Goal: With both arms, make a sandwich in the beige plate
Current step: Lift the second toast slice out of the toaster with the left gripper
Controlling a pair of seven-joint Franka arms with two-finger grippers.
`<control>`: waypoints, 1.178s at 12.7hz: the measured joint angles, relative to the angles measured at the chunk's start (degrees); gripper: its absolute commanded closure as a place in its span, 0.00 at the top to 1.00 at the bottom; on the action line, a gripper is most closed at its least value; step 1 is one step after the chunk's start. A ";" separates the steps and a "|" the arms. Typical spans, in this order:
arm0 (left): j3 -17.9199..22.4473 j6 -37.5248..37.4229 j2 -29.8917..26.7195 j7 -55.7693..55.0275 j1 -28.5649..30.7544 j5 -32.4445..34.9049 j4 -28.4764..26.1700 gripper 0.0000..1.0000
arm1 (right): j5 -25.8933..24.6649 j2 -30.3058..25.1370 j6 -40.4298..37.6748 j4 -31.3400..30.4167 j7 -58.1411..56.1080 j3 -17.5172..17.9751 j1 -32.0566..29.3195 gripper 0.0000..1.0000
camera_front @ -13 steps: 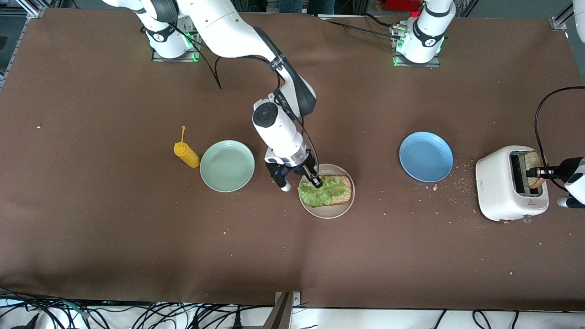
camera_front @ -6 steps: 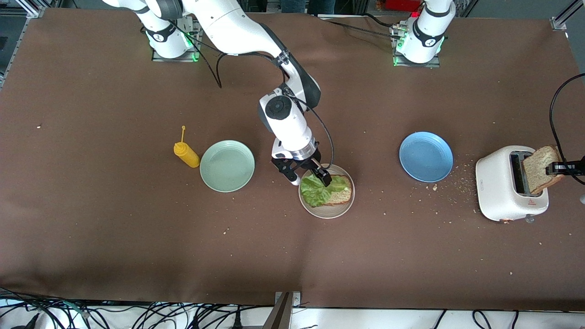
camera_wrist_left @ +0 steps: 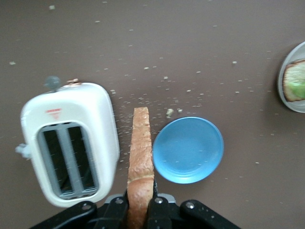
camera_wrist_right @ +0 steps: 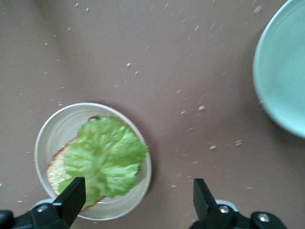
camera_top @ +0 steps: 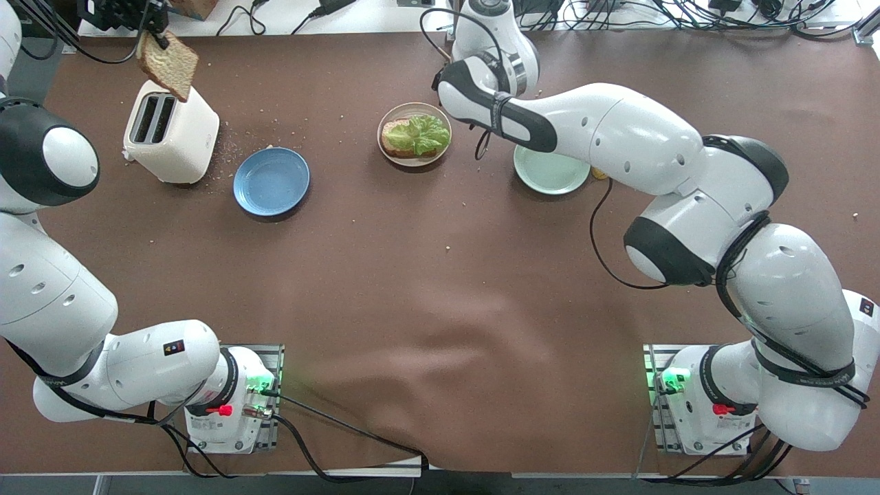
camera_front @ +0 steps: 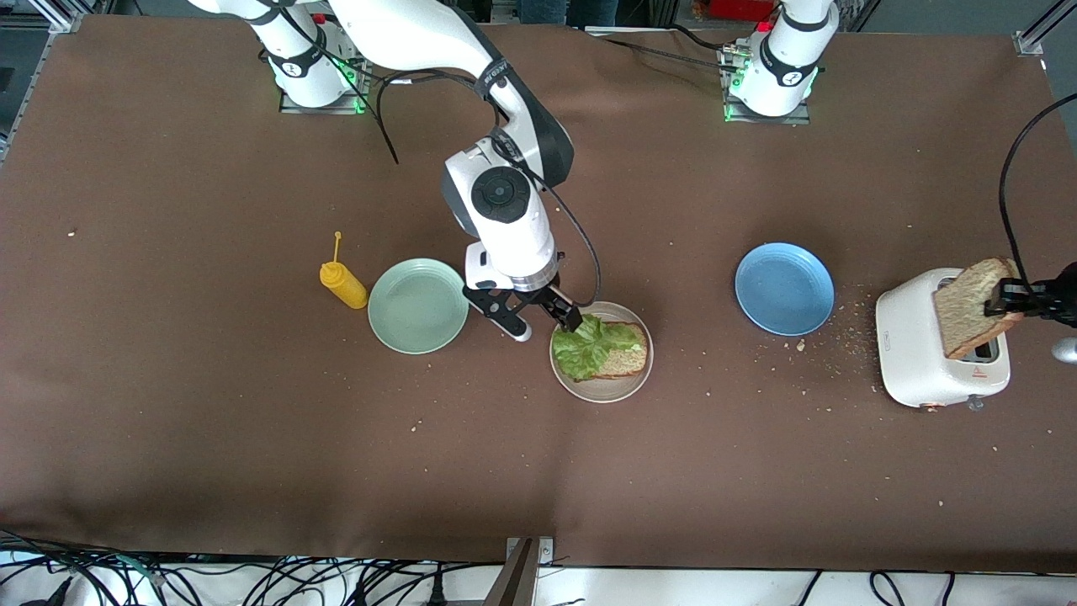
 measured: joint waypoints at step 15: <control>-1.32 24.22 18.39 -20.18 -26.22 -32.04 -3.04 0.00 | -8.18 -14.71 -27.72 -0.54 -60.31 -4.46 -24.23 1.00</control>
